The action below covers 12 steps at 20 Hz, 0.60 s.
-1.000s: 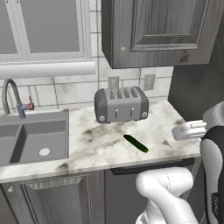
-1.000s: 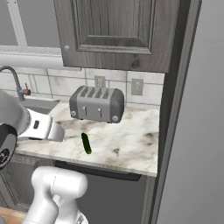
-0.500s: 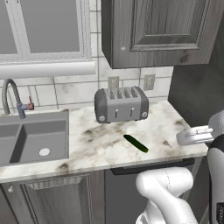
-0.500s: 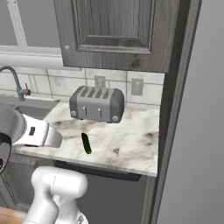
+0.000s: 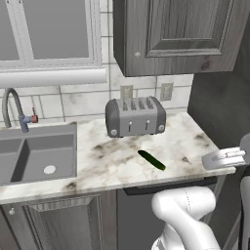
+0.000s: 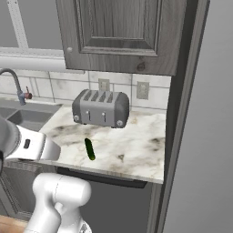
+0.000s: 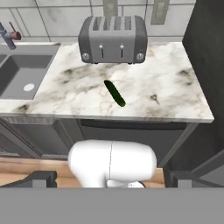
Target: Open the fridge, remove the apple, cucumber, and chicken drumstick, and place them on any counter.
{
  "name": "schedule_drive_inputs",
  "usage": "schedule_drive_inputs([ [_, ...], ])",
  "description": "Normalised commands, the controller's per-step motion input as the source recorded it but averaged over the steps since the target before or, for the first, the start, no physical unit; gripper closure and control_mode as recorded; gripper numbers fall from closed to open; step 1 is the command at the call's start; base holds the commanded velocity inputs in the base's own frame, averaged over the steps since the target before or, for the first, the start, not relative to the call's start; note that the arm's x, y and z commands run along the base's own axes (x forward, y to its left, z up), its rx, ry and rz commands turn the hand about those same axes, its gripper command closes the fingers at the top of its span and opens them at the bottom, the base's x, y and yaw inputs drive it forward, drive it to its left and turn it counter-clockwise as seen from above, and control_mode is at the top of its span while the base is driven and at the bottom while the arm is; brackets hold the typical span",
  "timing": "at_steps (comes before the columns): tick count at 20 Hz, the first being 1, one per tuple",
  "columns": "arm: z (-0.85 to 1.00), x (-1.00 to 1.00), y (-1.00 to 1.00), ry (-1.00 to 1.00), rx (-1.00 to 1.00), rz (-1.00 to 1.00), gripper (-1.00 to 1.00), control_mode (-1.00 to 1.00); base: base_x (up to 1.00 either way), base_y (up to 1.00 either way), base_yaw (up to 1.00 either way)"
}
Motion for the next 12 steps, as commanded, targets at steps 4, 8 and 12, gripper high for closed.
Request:
schedule_drive_inputs([
  [4, 0.0, 0.0, 0.0, 0.0, 0.0, 0.0, -1.0, 1.0, -0.19, 0.0, 0.0],
  [8, 0.0, 0.0, 0.0, 0.0, 0.0, 0.0, -1.0, 1.0, -0.41, -0.01, 0.0],
  [12, 0.0, 0.0, 0.0, 0.0, 0.0, 0.0, -1.0, 1.0, -0.98, -0.23, 0.0],
])
